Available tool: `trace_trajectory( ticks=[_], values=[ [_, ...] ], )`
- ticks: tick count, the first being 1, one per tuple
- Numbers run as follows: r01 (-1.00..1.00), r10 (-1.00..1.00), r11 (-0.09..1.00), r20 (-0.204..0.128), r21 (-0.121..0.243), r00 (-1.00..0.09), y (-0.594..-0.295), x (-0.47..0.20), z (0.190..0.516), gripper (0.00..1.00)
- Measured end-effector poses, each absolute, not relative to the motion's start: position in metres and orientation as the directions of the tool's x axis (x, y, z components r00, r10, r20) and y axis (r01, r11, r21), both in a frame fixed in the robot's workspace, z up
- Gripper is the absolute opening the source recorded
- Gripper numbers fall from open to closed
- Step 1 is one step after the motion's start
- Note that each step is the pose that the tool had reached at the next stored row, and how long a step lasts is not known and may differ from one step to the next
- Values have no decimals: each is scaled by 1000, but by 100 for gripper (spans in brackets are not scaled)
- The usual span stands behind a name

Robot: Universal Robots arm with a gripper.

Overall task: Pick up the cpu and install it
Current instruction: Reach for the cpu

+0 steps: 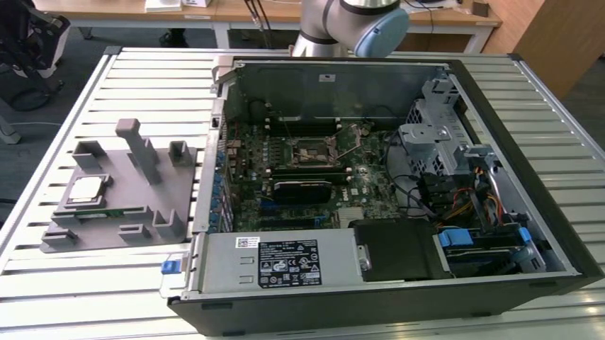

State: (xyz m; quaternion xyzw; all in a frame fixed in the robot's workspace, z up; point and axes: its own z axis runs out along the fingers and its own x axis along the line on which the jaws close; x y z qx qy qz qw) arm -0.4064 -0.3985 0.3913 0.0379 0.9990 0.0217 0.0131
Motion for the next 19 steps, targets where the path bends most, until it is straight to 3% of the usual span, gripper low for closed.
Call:
trace_trajectory(
  ticks=[19],
  values=[
    [75, 76, 996, -24, 44, -997, -398, -424, 391, 11]
  ],
)
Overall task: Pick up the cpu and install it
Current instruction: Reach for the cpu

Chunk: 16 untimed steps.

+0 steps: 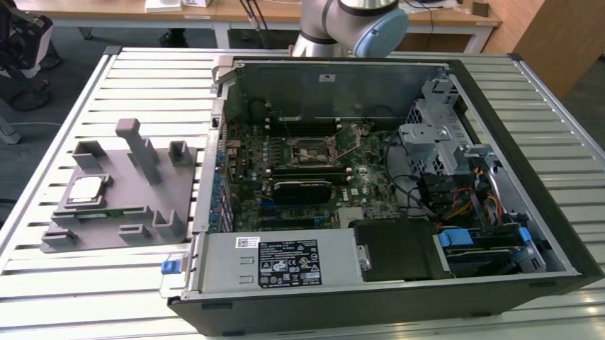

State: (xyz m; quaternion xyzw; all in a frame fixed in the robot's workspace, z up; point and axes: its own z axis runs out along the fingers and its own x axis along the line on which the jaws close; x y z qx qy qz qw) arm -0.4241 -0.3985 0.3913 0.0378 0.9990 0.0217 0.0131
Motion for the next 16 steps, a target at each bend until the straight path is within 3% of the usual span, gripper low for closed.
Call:
trace_trajectory(
  ticks=[16],
  values=[
    [75, 76, 996, -24, 44, -997, -398, -437, 391, 11]
  ],
)
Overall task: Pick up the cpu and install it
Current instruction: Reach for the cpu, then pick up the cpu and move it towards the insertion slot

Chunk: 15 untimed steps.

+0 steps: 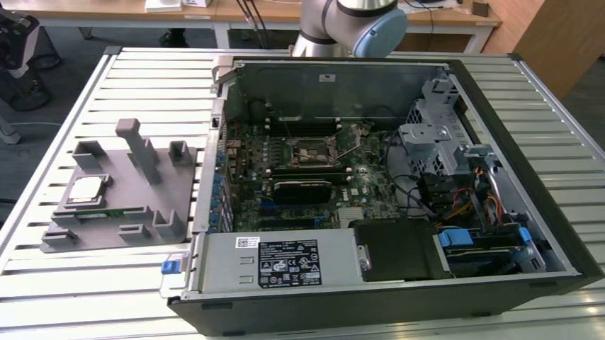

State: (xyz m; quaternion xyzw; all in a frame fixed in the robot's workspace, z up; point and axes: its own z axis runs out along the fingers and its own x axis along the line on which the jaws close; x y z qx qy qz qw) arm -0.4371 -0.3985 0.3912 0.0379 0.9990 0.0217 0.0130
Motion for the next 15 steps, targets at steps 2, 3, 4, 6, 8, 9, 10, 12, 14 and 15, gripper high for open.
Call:
trace_trajectory(
  ticks=[2, 3, 4, 6, 8, 9, 10, 12, 14, 15],
  values=[
    [75, 76, 996, -24, 44, -997, -398, -437, 391, 11],
    [75, 76, 996, -24, 44, -997, -398, -437, 391, 11],
    [75, 76, 996, -24, 44, -997, -398, -437, 391, 11],
    [75, 76, 996, -24, 44, -997, -398, -437, 390, 11],
    [75, 76, 996, -24, 44, -997, -398, -437, 390, 11],
    [75, 76, 996, -24, 44, -997, -398, -437, 390, 11],
    [75, 76, 996, -24, 44, -997, -398, -437, 389, 11],
    [75, 76, 996, -24, 44, -997, -398, -437, 389, 11],
    [75, 76, 996, -24, 44, -997, -398, -437, 389, 11],
    [75, 76, 996, -23, 44, -997, -398, -437, 389, 11]
  ],
)
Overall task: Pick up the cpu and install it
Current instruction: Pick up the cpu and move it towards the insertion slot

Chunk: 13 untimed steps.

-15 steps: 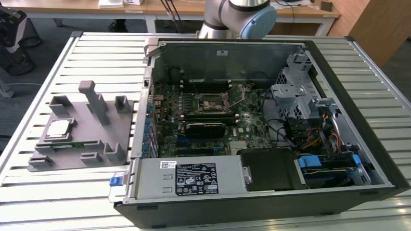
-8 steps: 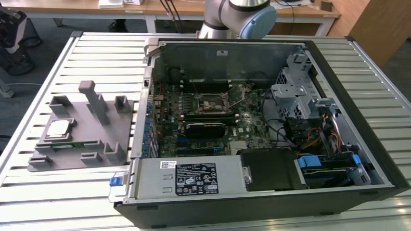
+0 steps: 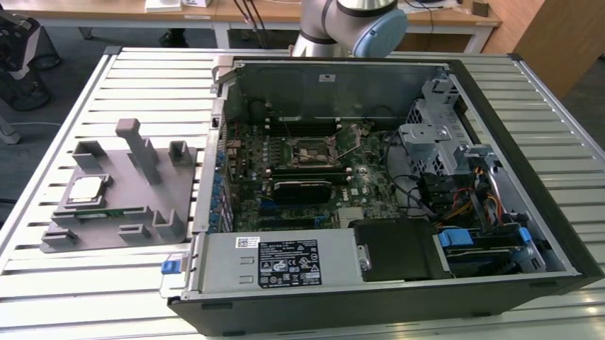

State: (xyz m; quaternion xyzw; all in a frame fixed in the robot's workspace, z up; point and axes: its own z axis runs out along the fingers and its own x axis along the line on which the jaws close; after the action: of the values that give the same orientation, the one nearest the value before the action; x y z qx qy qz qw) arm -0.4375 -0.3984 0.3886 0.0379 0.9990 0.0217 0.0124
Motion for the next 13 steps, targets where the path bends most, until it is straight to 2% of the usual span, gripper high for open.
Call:
trace_trajectory(
  ticks=[13],
  values=[
    [75, 76, 996, -16, 44, -997, -399, -437, 377, 11]
  ],
)
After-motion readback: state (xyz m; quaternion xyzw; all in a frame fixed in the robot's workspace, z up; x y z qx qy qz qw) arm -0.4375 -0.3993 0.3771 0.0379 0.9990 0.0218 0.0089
